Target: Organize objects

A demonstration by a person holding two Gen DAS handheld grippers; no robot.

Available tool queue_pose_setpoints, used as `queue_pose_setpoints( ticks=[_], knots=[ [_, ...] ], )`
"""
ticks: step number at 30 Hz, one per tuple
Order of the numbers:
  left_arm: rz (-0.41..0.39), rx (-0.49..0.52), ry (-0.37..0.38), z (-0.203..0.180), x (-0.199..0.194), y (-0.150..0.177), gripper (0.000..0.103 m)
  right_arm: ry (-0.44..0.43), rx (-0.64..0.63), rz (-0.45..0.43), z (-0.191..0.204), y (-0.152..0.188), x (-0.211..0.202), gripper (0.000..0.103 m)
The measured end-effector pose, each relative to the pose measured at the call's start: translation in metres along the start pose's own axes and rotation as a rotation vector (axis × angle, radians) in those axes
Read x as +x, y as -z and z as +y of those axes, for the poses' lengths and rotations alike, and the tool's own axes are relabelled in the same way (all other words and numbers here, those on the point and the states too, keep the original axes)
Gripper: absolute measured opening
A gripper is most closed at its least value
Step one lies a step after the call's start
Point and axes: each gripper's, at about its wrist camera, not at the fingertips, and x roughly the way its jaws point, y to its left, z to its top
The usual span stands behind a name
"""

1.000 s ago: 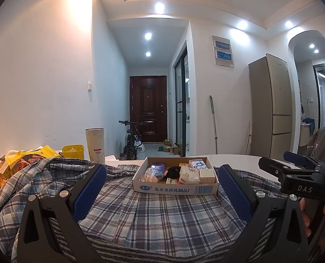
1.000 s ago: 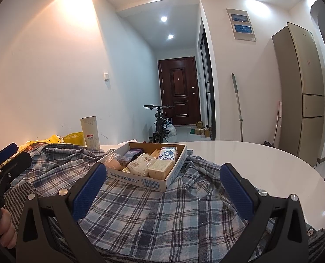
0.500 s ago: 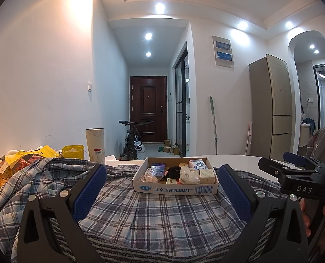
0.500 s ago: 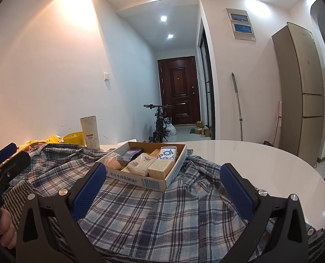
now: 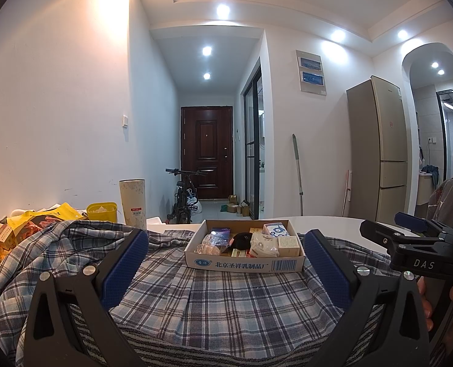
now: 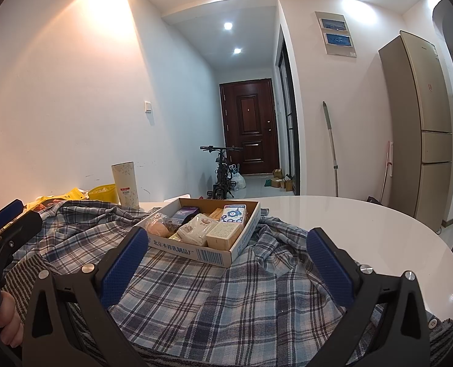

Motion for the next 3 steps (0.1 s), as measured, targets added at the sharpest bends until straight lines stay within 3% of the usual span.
queue_pose_setpoints(
  ticks=[3],
  knots=[
    [-0.001,0.000,0.000,0.0001,0.0000,-0.0001,0.103,0.000,0.000,-0.001,-0.0001,-0.0001,-0.0002,0.103]
  ],
)
